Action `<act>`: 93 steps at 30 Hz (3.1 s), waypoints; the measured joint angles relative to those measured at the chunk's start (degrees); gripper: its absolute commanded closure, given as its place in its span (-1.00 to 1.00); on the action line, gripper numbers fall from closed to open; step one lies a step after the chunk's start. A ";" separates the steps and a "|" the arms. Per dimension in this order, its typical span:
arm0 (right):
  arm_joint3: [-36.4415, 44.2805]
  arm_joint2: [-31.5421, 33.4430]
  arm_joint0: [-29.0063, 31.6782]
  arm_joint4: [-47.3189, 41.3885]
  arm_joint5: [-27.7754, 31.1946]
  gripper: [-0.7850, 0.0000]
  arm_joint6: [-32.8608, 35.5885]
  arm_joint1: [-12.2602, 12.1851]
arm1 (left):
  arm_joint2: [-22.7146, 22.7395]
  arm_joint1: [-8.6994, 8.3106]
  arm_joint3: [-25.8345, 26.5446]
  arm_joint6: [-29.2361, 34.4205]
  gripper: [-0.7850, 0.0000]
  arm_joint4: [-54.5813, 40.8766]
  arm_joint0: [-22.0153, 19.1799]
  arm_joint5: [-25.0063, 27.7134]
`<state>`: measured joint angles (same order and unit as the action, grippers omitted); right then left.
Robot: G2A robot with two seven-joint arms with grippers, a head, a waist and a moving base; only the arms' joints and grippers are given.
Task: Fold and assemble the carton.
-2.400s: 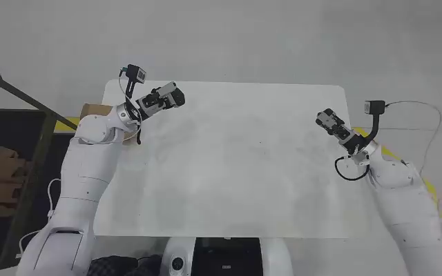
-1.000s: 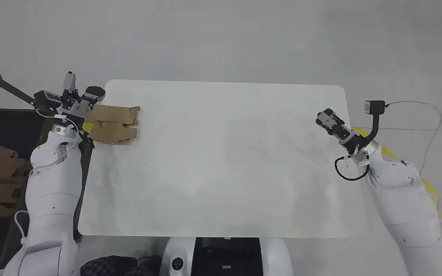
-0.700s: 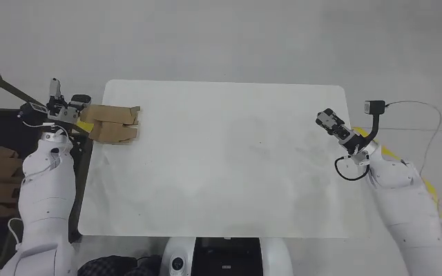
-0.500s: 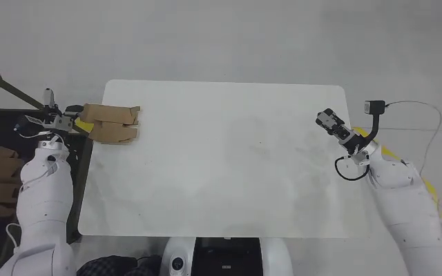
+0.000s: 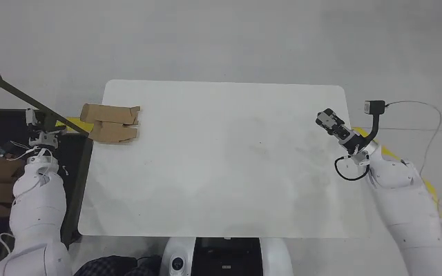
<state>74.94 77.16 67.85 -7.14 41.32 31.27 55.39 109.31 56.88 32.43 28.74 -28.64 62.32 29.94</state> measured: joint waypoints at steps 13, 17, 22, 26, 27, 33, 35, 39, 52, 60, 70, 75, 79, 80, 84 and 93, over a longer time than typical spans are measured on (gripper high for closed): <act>0.00 0.00 0.00 0.00 0.00 -1.00 0.00 0.00 | -5.09 0.40 -8.38 1.26 -1.00 8.07 -7.44 -3.45; 0.00 0.00 0.00 0.00 0.00 -1.00 0.00 0.00 | -6.46 0.34 -10.68 2.56 -1.00 10.28 -10.50 -5.64; 0.00 0.00 0.00 0.00 0.00 -1.00 0.00 0.00 | -8.57 0.32 -12.53 3.17 -1.00 14.52 -12.79 -5.56; 0.00 0.00 0.00 0.00 0.00 -1.00 0.00 0.00 | -9.64 0.52 -14.05 3.42 -1.00 15.87 -14.46 -5.46; 0.00 0.00 0.00 0.00 0.00 -1.00 0.00 0.00 | -9.74 0.56 -14.39 3.39 -0.95 15.88 -14.80 -5.49; 0.00 0.00 0.00 0.00 0.00 -1.00 0.00 0.00 | -11.02 0.88 -15.94 3.32 0.04 17.30 -16.87 -6.48; 0.00 0.00 0.00 0.00 0.00 -1.00 0.00 0.00 | -11.46 0.92 -16.38 2.91 0.23 18.07 -17.43 -6.94; 0.00 0.00 0.00 0.00 0.00 -1.00 0.00 0.00 | -12.01 0.95 -17.10 2.27 1.00 18.99 -18.28 -7.78; 0.00 0.00 0.00 0.00 0.00 -1.00 0.00 0.00 | -10.22 0.04 -17.70 2.49 1.00 15.76 -19.31 -6.53; 0.00 0.00 0.00 0.00 0.00 -1.00 0.00 0.00 | -6.58 -1.81 -15.50 2.74 1.00 11.04 -18.92 -3.36; 0.00 0.00 0.00 0.00 0.00 -1.00 0.00 0.00 | -8.18 -1.63 -10.84 6.87 1.00 11.96 -20.26 -2.83; 0.00 0.00 0.00 0.00 0.00 -1.00 0.00 0.00 | -10.08 -0.44 -7.51 10.23 1.00 10.27 -21.46 -3.15; 0.00 0.00 0.00 0.00 0.00 -1.00 0.00 0.00 | -12.40 0.75 -5.00 11.99 1.00 9.54 -22.30 -4.23; 0.00 0.00 0.00 0.00 0.00 -1.00 0.00 0.00 | -13.28 1.16 -4.14 12.34 1.00 9.43 -22.55 -4.52; 0.00 0.00 0.00 0.00 0.00 -1.00 0.00 0.00 | -16.48 2.61 -1.29 13.48 1.00 8.96 -23.42 -5.43; 0.00 0.00 0.00 0.00 0.00 -1.00 0.00 0.00 | -25.00 6.09 3.15 14.89 1.00 8.64 -25.85 -9.39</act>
<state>74.94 77.16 67.85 -7.14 41.32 31.27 55.39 84.31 62.96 35.58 43.63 -20.00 36.48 20.55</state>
